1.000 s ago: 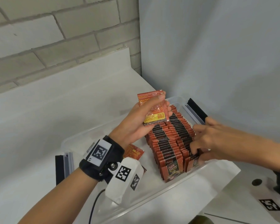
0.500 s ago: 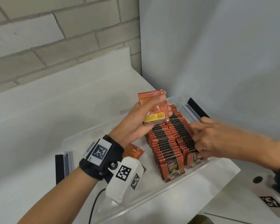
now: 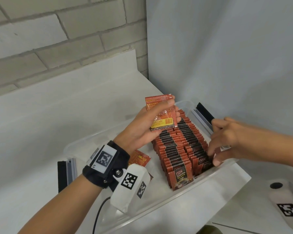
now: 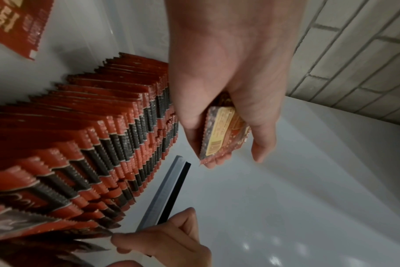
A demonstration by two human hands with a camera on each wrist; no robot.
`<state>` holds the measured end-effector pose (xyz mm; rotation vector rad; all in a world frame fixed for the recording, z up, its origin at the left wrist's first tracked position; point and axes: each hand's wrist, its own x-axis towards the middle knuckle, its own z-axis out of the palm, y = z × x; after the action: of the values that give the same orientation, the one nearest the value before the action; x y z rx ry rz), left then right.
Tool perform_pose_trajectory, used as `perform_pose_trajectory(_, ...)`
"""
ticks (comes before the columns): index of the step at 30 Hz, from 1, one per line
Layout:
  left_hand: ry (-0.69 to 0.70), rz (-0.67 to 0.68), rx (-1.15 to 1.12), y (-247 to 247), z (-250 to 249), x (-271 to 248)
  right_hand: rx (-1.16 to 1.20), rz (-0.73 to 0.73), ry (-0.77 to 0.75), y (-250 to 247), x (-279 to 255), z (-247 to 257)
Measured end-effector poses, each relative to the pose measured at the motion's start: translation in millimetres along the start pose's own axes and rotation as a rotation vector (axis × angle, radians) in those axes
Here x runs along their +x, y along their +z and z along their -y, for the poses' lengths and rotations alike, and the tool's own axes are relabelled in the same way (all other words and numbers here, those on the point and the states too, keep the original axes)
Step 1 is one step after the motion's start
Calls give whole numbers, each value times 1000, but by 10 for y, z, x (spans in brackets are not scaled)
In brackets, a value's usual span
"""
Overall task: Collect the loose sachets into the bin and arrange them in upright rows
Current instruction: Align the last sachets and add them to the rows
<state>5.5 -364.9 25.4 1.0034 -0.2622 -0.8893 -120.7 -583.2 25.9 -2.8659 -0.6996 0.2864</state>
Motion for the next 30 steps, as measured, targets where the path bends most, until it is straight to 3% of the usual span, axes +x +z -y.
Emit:
perform_pose_trajectory(9,-8,0,-16,12,-10,-5,96,15,-57,77,15,41)
perform_pose_trajectory(16,-44,-3,-33,10,-16,-17,263,91,68,15,-13,35)
perform_pose_trajectory(18,-77,-16,-36,-4,-6,-16,339,-7,142,-100,-17,84)
perform_pose_trajectory(24,-109,-2,70,21,27,-25,704,-567,347,-116,215,312)
perform_pose_trajectory(27,-104,11,146,36,45,-26,879,-683,394,69,345,389)
perform_pose_trajectory(30,-101,28,182,31,66,-27,1009,-705,404,244,431,428)
